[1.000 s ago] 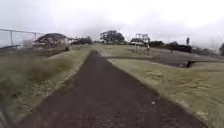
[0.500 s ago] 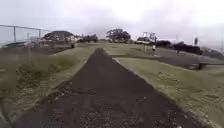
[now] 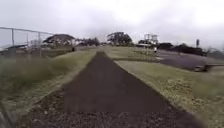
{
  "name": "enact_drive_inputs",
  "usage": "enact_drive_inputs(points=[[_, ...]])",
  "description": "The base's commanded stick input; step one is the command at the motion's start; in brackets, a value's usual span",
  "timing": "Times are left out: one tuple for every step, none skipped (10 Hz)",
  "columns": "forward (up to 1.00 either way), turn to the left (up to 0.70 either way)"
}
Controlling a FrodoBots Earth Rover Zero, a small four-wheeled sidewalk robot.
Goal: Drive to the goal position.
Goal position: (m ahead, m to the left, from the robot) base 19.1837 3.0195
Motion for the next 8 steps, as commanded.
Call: enact_drive_inputs(points=[[1.0, 0.0], [1.0, 0.0], [1.0, 0.0], [1.0, 0.0], [1.0, 0.0], [1.0, 0.0], [1.0, 0.0], [1.0, 0.0]])
